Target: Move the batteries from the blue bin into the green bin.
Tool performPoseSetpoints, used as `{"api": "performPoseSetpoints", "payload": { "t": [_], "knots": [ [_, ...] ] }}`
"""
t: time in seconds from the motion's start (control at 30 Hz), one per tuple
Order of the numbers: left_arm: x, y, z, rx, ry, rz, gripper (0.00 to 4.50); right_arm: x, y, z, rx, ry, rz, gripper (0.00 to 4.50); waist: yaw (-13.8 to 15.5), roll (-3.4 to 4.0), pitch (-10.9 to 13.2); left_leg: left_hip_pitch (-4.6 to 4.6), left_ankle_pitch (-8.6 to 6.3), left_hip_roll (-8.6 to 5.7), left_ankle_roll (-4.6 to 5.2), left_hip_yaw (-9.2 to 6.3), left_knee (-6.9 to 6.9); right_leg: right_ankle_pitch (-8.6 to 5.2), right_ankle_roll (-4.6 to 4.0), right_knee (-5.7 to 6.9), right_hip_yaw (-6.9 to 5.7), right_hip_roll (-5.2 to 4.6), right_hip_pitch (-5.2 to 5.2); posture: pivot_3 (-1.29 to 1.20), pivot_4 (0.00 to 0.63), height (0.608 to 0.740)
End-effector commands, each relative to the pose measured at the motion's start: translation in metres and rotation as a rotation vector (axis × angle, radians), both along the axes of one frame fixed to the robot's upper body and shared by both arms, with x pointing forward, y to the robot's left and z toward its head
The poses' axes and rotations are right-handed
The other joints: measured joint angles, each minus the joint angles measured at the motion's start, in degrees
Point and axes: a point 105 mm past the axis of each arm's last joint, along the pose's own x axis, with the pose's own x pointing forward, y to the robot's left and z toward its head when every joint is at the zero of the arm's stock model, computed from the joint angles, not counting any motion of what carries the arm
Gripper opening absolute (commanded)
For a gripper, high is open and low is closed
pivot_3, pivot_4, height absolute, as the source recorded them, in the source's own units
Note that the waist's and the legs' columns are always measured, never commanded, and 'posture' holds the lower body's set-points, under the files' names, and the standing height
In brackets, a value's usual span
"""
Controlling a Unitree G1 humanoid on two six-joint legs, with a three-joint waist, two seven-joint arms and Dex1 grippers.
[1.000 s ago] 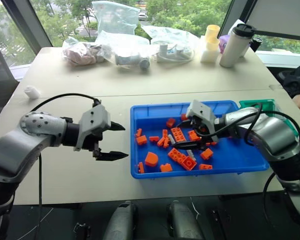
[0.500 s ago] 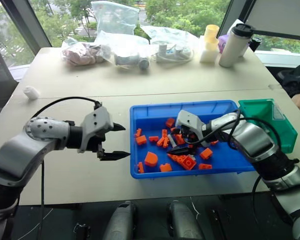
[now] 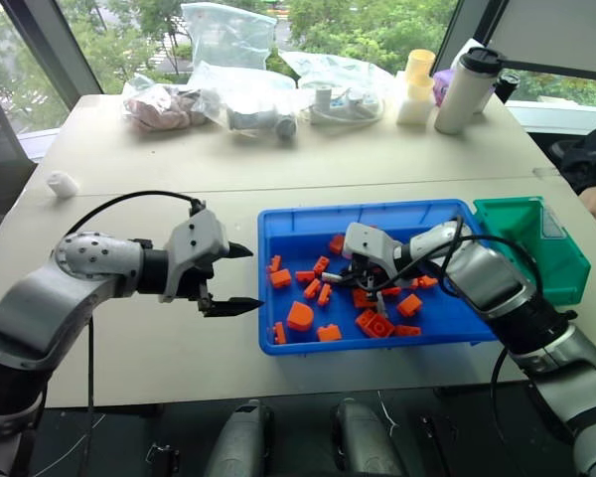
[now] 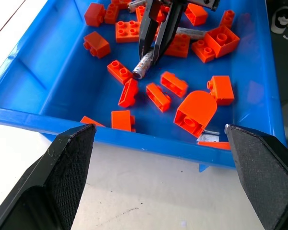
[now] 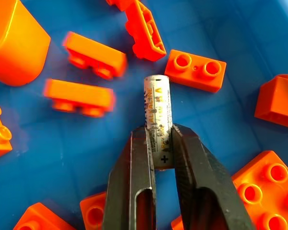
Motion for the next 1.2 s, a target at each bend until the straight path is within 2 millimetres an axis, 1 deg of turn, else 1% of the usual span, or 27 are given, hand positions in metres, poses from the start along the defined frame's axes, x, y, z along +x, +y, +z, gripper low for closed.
{"api": "performPoseSetpoints", "payload": {
  "t": [0.03,0.1,0.17,0.23,0.3,0.37,0.4,0.43,0.47,0.5,0.53,0.57,0.6,0.67,0.73,0.77,0.83,0.93,1.1,1.17,1.2],
  "knots": [
    [0.000,-0.002,0.010,-0.001,-0.043,-0.018,4.50,-0.002,0.002,0.007,0.011,-0.023,0.001,0.03,0.03,0.00,0.00,0.00,0.00,0.00,0.00,0.00,0.00,0.00,0.00,0.00,0.00,0.00,0.00,0.00,0.150,0.740],
    [0.000,-0.002,0.010,-0.002,-0.044,-0.020,4.50,-0.002,0.000,0.011,0.017,-0.032,-0.007,0.03,0.01,0.00,0.00,0.00,0.00,0.00,0.00,0.00,0.00,0.00,0.00,0.00,0.00,0.00,0.00,0.00,0.150,0.740],
    [0.000,-0.004,0.011,-0.010,-0.046,-0.024,4.50,0.000,-0.003,0.021,0.039,-0.053,-0.030,0.03,0.04,0.00,0.00,0.00,0.00,0.00,0.00,0.00,0.00,0.00,0.00,0.00,0.00,0.00,0.00,0.00,0.150,0.740],
    [0.002,-0.007,0.015,-0.036,-0.053,-0.029,4.50,0.003,-0.010,0.037,0.076,-0.083,-0.073,0.03,0.12,0.00,0.00,0.00,0.00,-0.01,0.00,0.00,0.00,0.00,0.00,0.00,0.00,-0.01,0.00,0.00,0.150,0.740],
    [0.006,-0.014,0.026,-0.107,-0.079,-0.035,4.50,0.007,-0.024,0.071,0.207,-0.114,-0.172,0.03,0.30,0.01,0.01,0.00,0.00,-0.02,0.00,-0.01,0.01,0.00,0.00,0.00,0.00,-0.02,0.01,0.00,0.150,0.740],
    [0.010,-0.021,0.035,-0.167,-0.099,-0.042,4.50,0.006,-0.038,0.098,0.321,-0.138,-0.251,0.03,0.46,-0.01,0.00,-0.03,0.00,-0.04,0.00,-0.04,0.03,0.00,0.00,0.00,-0.02,-0.05,0.02,0.00,0.150,0.740],
    [0.012,-0.024,0.037,-0.184,-0.105,-0.045,4.50,0.005,-0.043,0.105,0.352,-0.145,-0.276,0.03,0.48,0.00,0.00,-0.03,0.00,-0.04,0.00,-0.04,0.04,0.00,0.00,0.00,-0.01,-0.05,0.03,0.00,0.150,0.740],
    [0.017,-0.032,0.041,-0.219,-0.118,-0.054,4.50,0.007,-0.064,0.121,0.409,-0.190,-0.365,0.03,0.39,-0.01,0.00,-0.03,0.00,-0.04,0.00,-0.04,0.04,0.00,0.00,0.00,-0.01,-0.06,0.04,0.00,0.150,0.740],
    [0.021,-0.038,0.043,-0.240,-0.127,-0.062,4.50,0.007,-0.079,0.132,0.447,-0.222,-0.428,0.03,0.56,0.00,0.00,-0.03,0.00,-0.04,0.00,-0.05,0.04,0.00,0.00,-0.01,-0.01,-0.06,0.04,0.00,0.150,0.740],
    [0.024,-0.042,0.044,-0.253,-0.131,-0.066,4.50,0.006,-0.088,0.138,0.470,-0.242,-0.467,0.03,0.77,-0.01,0.00,-0.03,0.00,-0.06,0.00,-0.06,0.04,0.00,0.00,0.00,-0.02,-0.06,0.05,0.00,0.150,0.740],
    [0.028,-0.048,0.044,-0.266,-0.135,-0.076,4.50,0.004,-0.110,0.144,0.486,-0.277,-0.536,0.03,0.82,-0.01,0.00,-0.03,0.00,-0.06,0.00,-0.05,0.06,0.00,0.01,0.00,-0.02,-0.05,0.05,0.00,0.150,0.740],
    [0.032,-0.054,0.044,-0.277,-0.135,-0.086,4.50,0.001,-0.134,0.144,0.465,-0.311,-0.614,0.03,1.23,0.00,-0.01,-0.03,0.00,-0.06,0.00,-0.03,0.05,0.00,0.01,-0.01,-0.01,-0.06,0.05,0.00,0.150,0.740],
    [0.035,-0.059,0.044,-0.284,-0.136,-0.095,4.50,-0.002,-0.150,0.145,0.447,-0.337,-0.667,0.03,1.49,-0.01,-0.01,-0.03,0.00,-0.09,0.00,-0.04,0.05,0.00,0.01,-0.02,-0.02,-0.06,0.08,0.00,0.150,0.740],
    [0.034,-0.069,0.047,-0.308,-0.125,-0.147,4.50,-0.007,-0.192,0.142,0.363,-0.410,-0.816,0.03,1.50,-0.01,-0.01,-0.03,0.00,-0.13,0.00,-0.02,0.05,0.00,0.01,-0.07,-0.02,-0.07,0.11,0.00,0.150,0.740],
    [0.035,-0.074,0.048,-0.312,-0.122,-0.178,4.50,-0.012,-0.223,0.134,0.251,-0.457,-0.924,0.03,1.42,0.00,-0.01,-0.02,0.00,-0.12,0.01,0.06,0.06,0.00,0.01,-0.06,0.02,-0.06,0.11,0.00,0.150,0.740],
    [0.035,-0.075,0.048,-0.307,-0.123,-0.184,4.50,-0.014,-0.232,0.131,0.217,-0.463,-0.952,0.03,1.35,0.00,-0.02,0.00,0.00,-0.12,0.01,0.09,0.06,0.00,0.01,-0.05,0.05,-0.05,0.10,0.00,0.150,0.740],
    [0.037,-0.076,0.048,-0.306,-0.123,-0.192,4.50,-0.017,-0.241,0.124,0.197,-0.456,-0.993,0.03,0.65,0.04,-0.04,0.04,0.00,-0.08,0.01,0.13,0.06,0.00,0.01,-0.01,0.08,0.00,0.10,0.00,0.150,0.740],
    [0.037,-0.076,0.048,-0.306,-0.123,-0.198,4.50,-0.020,-0.248,0.117,0.187,-0.440,-1.029,0.03,-0.38,0.09,-0.06,0.12,0.00,0.00,0.02,0.16,0.02,0.00,0.01,0.05,0.14,0.10,0.10,0.00,0.150,0.740],
    [0.036,-0.074,0.043,-0.300,-0.108,-0.195,4.50,-0.020,-0.252,0.103,0.218,-0.399,-1.072,0.03,-0.05,0.10,-0.06,0.12,0.00,0.03,0.02,0.16,0.03,0.00,0.01,0.07,0.16,0.14,0.10,0.00,0.150,0.740],
    [0.036,-0.073,0.041,-0.299,-0.105,-0.190,4.50,-0.019,-0.254,0.100,0.217,-0.395,-1.083,1.10,0.10,0.10,-0.06,0.12,0.00,0.02,0.02,0.16,0.07,0.01,0.02,0.05,0.16,0.11,0.13,0.00,0.150,0.740],
    [0.035,-0.073,0.041,-0.299,-0.104,-0.189,4.50,-0.019,-0.254,0.100,0.220,-0.397,-1.086,1.41,0.20,0.10,-0.06,0.12,0.00,0.00,0.02,0.16,0.07,0.01,0.02,0.04,0.16,0.10,0.14,0.00,0.150,0.740]
  ]
}}
